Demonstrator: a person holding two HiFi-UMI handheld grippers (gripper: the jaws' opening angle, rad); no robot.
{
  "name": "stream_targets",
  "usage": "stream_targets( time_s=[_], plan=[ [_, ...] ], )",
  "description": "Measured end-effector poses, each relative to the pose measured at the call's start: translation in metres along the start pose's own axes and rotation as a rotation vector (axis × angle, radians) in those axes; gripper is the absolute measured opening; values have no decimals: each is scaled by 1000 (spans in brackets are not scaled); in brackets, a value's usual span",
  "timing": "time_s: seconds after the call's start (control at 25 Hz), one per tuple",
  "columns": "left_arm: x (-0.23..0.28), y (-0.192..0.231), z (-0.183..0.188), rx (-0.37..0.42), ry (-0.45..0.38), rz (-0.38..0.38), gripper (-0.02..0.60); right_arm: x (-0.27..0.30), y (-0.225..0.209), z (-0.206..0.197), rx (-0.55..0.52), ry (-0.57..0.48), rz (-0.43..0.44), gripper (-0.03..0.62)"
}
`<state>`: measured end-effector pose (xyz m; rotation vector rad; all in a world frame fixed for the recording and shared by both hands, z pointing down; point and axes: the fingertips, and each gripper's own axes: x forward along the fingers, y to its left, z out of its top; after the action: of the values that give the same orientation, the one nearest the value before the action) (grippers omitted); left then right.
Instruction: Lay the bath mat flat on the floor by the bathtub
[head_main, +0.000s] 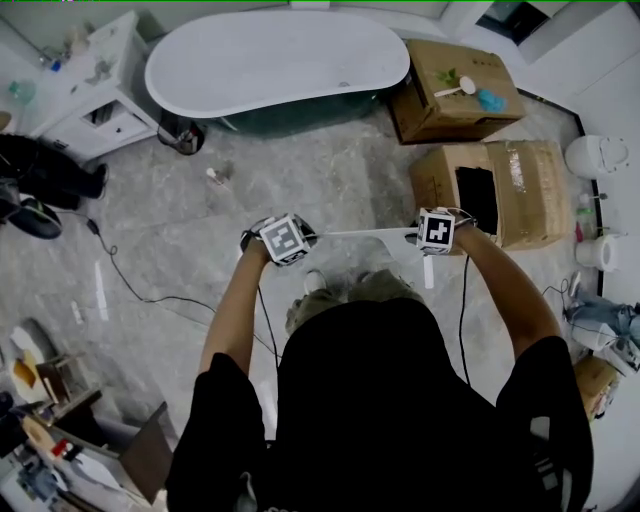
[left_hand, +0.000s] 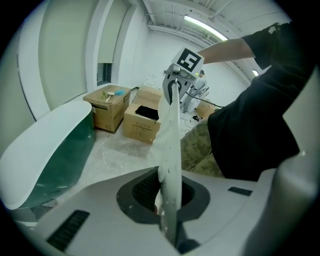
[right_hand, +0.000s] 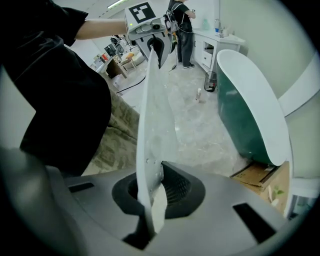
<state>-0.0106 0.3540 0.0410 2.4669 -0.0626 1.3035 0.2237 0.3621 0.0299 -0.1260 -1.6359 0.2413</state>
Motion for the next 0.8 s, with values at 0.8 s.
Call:
stream_targets(
  time_s=[0.8],
  plan=[
    [-18,121,12,-195,-34,210,26,-9,-143,41,-186,-8,3,31]
  ],
)
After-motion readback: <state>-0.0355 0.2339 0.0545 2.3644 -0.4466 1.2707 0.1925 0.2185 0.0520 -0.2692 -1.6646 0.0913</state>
